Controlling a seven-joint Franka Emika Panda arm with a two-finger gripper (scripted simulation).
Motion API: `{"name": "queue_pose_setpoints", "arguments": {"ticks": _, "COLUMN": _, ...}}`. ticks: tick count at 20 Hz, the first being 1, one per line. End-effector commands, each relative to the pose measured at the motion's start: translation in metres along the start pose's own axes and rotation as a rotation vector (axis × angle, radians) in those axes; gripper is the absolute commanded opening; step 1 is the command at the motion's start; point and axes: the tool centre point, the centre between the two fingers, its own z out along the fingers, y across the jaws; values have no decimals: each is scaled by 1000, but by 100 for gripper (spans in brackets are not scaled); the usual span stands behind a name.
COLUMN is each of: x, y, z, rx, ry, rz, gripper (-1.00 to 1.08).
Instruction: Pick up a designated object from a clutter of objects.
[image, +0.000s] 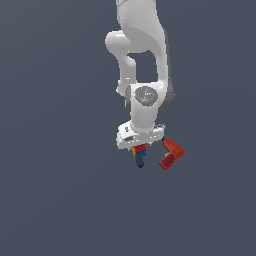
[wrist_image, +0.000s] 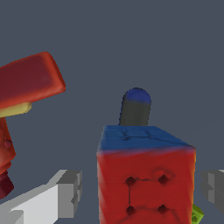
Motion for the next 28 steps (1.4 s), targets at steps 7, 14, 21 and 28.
{"name": "queue_pose_setpoints", "arguments": {"ticks": 7, "x": 0, "y": 0, "z": 22, "rx": 0, "ry": 0, "rz": -1, "gripper": 100}}
{"name": "queue_pose_setpoints", "arguments": {"ticks": 14, "x": 0, "y": 0, "z": 22, "rx": 0, "ry": 0, "rz": -1, "gripper": -100}}
{"name": "queue_pose_setpoints", "arguments": {"ticks": 21, "x": 0, "y": 0, "z": 20, "rx": 0, "ry": 2, "rz": -2, "gripper": -100}}
{"name": "queue_pose_setpoints", "arguments": {"ticks": 28, "x": -11, "y": 6, "z": 3, "rx": 0, "ry": 2, "rz": -2, "gripper": -100}}
